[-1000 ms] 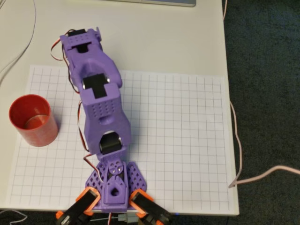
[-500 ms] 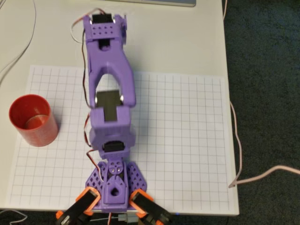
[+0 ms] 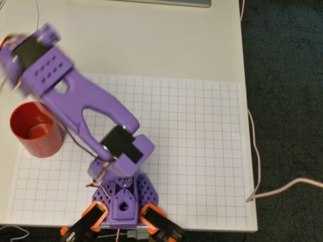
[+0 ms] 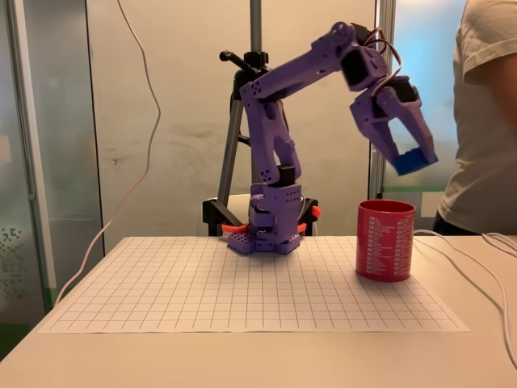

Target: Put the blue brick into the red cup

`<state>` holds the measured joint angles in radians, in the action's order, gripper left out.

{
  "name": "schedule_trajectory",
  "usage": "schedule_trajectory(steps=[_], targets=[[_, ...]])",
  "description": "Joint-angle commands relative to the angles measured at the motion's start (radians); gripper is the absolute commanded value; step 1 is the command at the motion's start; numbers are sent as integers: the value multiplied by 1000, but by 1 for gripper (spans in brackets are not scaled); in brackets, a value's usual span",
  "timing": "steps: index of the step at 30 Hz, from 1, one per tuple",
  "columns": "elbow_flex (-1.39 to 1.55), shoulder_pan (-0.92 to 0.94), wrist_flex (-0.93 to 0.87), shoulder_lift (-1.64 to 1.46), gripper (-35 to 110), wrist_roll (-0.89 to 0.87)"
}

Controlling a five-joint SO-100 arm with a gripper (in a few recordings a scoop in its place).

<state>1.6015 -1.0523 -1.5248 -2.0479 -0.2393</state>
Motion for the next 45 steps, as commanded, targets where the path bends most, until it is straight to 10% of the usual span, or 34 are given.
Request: schedule_trajectory(steps=[1,35,39,45], targets=[[2,-225,-94,-123,0,-92],[495,-48,155,-262,0,210],[494,-46,126,-247,52,135],[492,-51,129,-255,57,137]])
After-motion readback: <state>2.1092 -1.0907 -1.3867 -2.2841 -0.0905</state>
